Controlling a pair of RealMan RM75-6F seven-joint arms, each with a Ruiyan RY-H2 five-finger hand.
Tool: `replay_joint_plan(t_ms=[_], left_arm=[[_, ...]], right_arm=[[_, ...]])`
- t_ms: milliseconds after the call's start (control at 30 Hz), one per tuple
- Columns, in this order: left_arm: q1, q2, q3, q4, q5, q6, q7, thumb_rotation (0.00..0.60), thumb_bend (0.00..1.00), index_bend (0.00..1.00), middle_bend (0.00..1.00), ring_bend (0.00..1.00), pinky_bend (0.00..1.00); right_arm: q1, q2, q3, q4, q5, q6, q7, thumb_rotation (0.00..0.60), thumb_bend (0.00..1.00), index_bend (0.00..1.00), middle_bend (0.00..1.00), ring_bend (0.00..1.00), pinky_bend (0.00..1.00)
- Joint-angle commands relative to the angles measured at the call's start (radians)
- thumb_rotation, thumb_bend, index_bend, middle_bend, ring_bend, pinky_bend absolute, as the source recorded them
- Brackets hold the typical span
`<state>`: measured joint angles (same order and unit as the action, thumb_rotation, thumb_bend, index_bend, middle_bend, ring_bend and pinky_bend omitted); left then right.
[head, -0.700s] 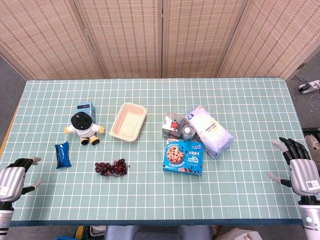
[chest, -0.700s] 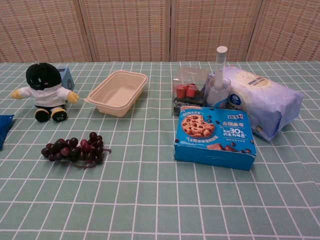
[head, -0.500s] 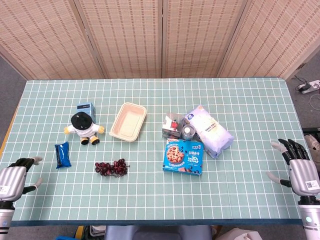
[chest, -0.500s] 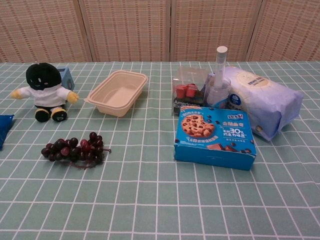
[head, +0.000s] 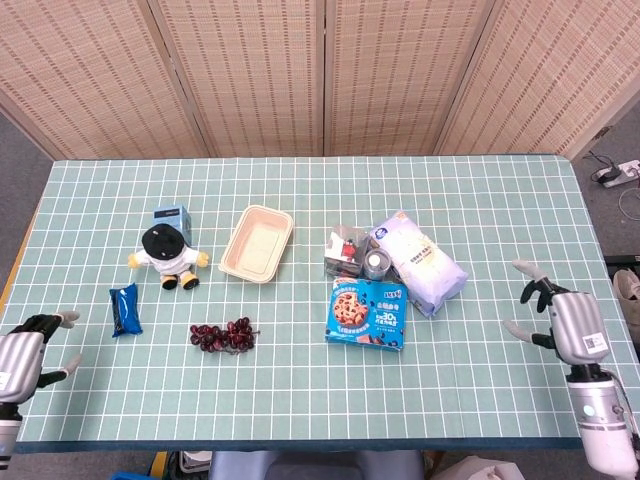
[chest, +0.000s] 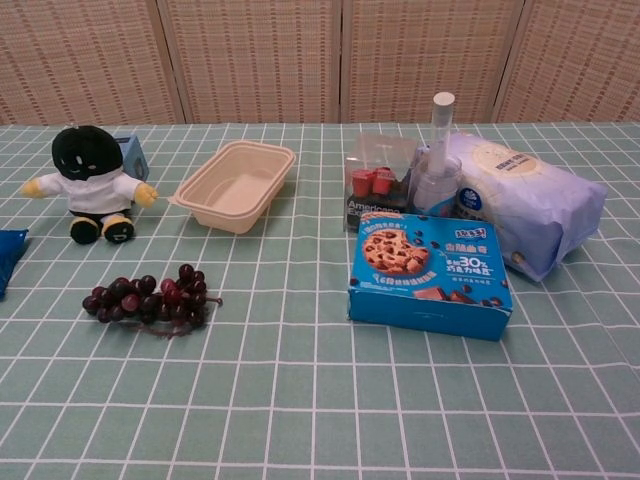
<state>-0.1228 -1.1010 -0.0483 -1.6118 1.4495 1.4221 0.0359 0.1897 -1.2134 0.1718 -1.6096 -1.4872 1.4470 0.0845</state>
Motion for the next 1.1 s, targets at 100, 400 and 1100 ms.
replay_joint_plan(t_ms=[100, 400, 1100], left_arm=[[0.002, 0.003, 0.001, 0.001, -0.001, 0.0, -0.007, 0.6, 0.26, 0.37, 0.39, 0.3, 0.45], [0.009, 0.011, -0.005, 0.002, -0.006, 0.016, -0.024, 0.6, 0.26, 0.37, 0.39, 0.3, 0.45], [0.015, 0.025, -0.019, 0.008, -0.029, 0.017, -0.059, 0.6, 0.26, 0.38, 0.39, 0.3, 0.45]], right_arm=[[0.082, -0.037, 0.058, -0.048, 0.039, -0.078, -0.008, 0.6, 0.06, 0.31, 0.97, 1.0, 0.99], [0.214, -0.094, 0.132, -0.032, 0.14, -0.214, -0.009, 0.6, 0.07, 0.48, 1.0, 1.0, 1.0], [0.385, -0.288, 0.173, 0.099, 0.309, -0.353, -0.066, 0.6, 0.01, 0.45, 1.0, 1.0, 1.0]])
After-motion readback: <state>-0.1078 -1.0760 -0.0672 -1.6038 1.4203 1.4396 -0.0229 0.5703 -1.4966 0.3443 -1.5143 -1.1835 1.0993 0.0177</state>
